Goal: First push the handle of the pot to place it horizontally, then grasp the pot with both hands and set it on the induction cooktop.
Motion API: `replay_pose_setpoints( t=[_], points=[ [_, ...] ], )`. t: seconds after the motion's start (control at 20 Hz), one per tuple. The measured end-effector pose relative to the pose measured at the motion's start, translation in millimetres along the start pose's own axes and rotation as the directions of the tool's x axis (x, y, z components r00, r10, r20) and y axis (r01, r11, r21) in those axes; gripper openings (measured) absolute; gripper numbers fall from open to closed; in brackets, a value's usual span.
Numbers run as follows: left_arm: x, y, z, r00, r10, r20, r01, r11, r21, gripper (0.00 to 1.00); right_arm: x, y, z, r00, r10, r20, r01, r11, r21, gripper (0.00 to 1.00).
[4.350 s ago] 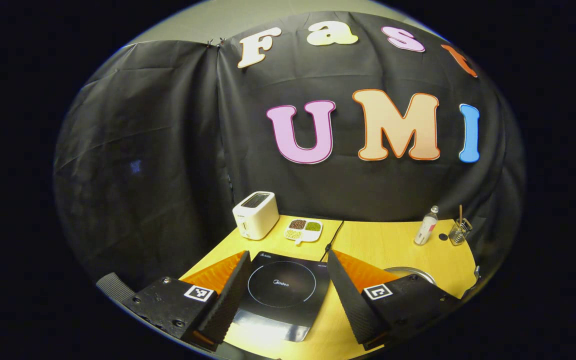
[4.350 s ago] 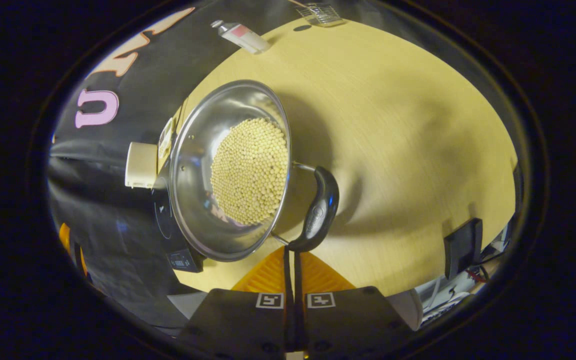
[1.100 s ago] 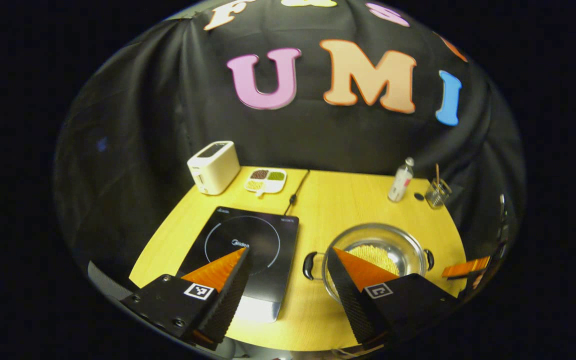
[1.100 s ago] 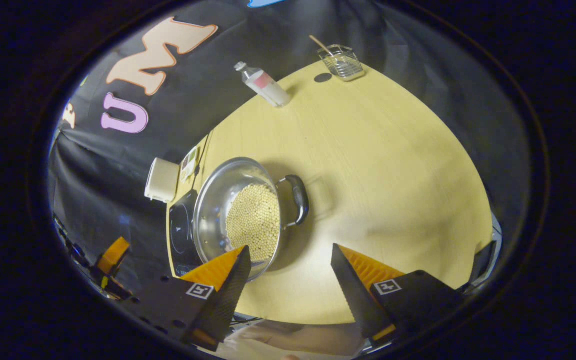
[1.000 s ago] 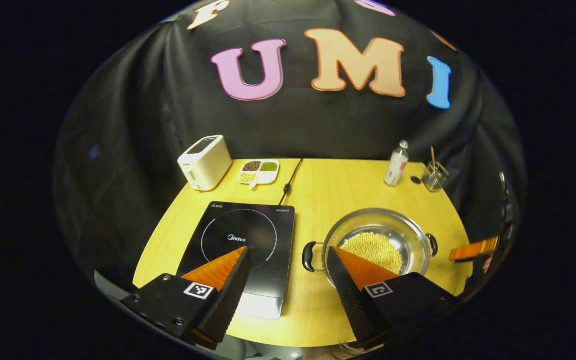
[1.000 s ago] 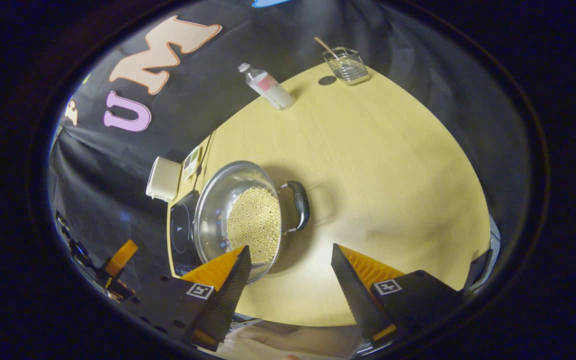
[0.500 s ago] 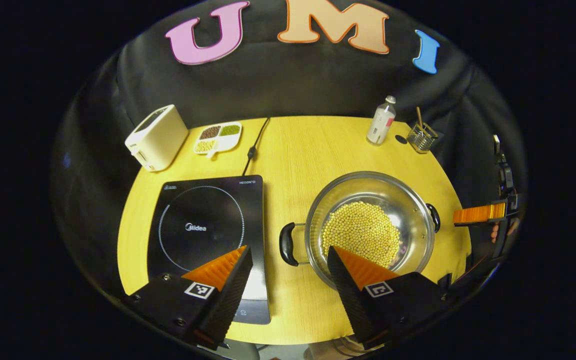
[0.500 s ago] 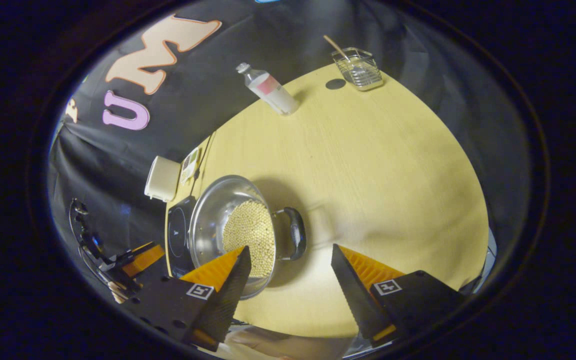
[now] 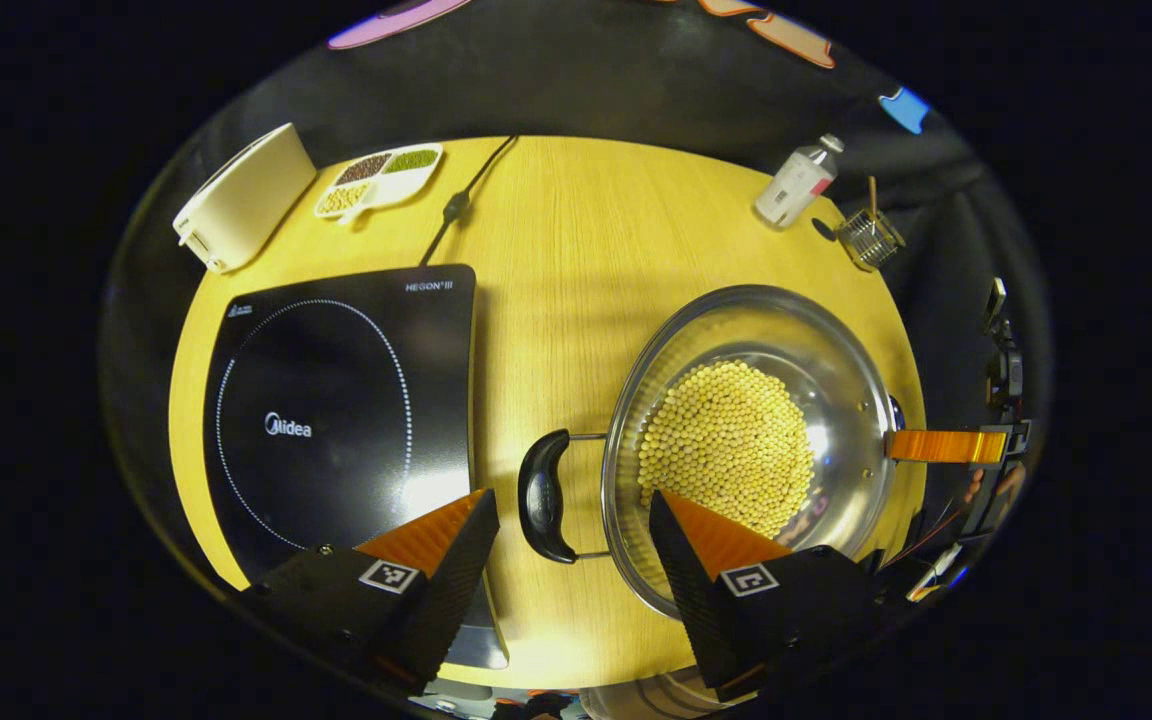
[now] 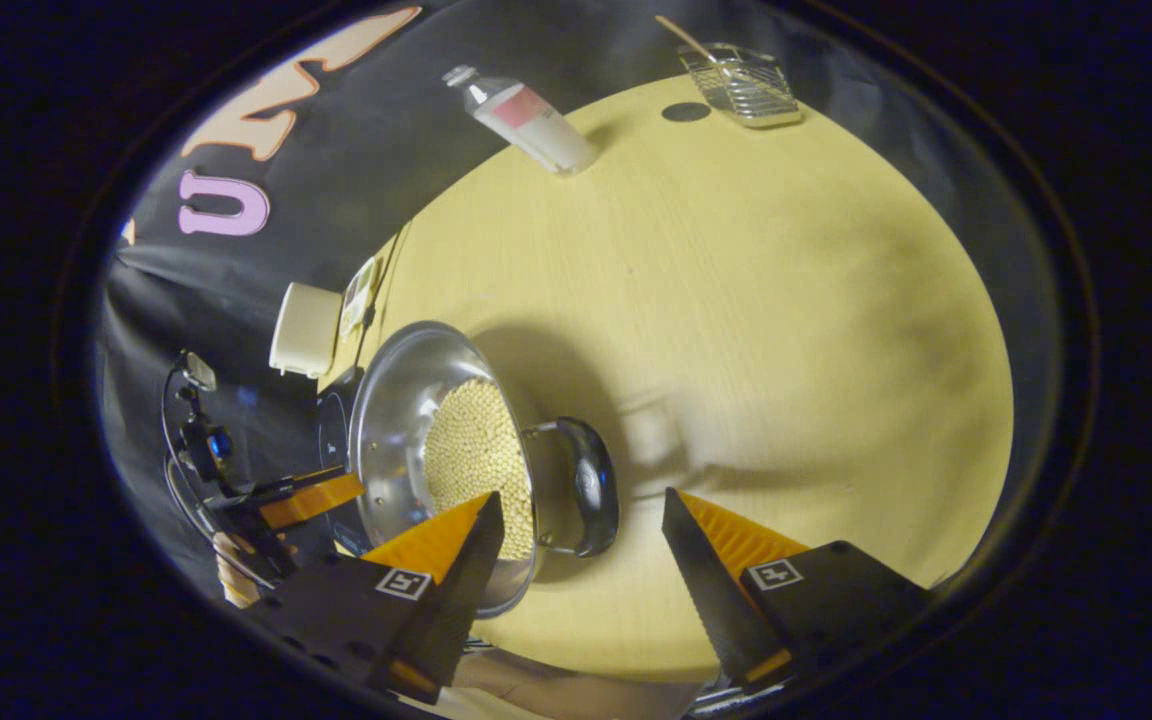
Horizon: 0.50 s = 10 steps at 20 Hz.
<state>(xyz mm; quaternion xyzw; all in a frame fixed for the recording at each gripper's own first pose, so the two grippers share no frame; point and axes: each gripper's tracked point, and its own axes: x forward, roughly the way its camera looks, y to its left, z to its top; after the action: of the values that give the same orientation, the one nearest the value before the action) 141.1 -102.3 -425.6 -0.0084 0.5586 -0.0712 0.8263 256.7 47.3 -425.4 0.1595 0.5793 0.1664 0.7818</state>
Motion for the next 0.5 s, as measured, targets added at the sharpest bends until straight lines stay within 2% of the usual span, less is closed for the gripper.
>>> replay_pose_setpoints(
  t=[0.05,0.1,0.15,0.2,0.25,0.3,0.35,0.45,0.5],
  points=[
    [6,0,-1,1.0,-0.002,-0.012,0.002,1.0,-0.002,0.94,5,1,1,1.0,0.004,-0.011,-0.004,1.0,0.004,0.98],
    [10,0,0,1.0,-0.005,-0.021,0.005,1.0,-0.003,0.99,8,3,0,1.0,0.011,-0.021,-0.011,1.0,0.006,0.98],
    [14,0,1,1.0,-0.005,-0.028,0.005,1.0,-0.003,0.99,10,4,2,1.0,0.016,-0.027,-0.016,1.0,0.01,0.98],
    [18,1,2,0.999,-0.004,-0.035,0.004,1.0,0.0,0.99,14,4,3,0.999,0.02,-0.031,-0.019,1.0,0.015,0.98],
    [22,1,3,0.999,-0.002,-0.043,0.002,1.0,0.002,0.93,18,4,6,0.999,0.023,-0.033,-0.022,1.0,0.022,0.98],
    [25,1,3,0.999,-0.001,-0.051,0.001,1.0,0.004,0.92,21,3,7,0.999,0.023,-0.038,-0.022,0.999,0.029,0.79],
    [28,1,3,0.998,-0.003,-0.056,0.003,1.0,0.005,0.92,24,3,8,0.999,0.024,-0.045,-0.023,0.999,0.029,0.75],
    [33,-1,2,0.997,-0.01,-0.07,0.01,1.0,-0.001,0.9,28,2,8,0.998,0.022,-0.052,-0.021,0.999,0.031,0.75],
    [36,0,2,0.997,-0.008,-0.074,0.008,1.0,-0.005,0.89,31,3,8,0.998,0.023,-0.06,-0.021,0.999,0.036,0.71]
  ],
)
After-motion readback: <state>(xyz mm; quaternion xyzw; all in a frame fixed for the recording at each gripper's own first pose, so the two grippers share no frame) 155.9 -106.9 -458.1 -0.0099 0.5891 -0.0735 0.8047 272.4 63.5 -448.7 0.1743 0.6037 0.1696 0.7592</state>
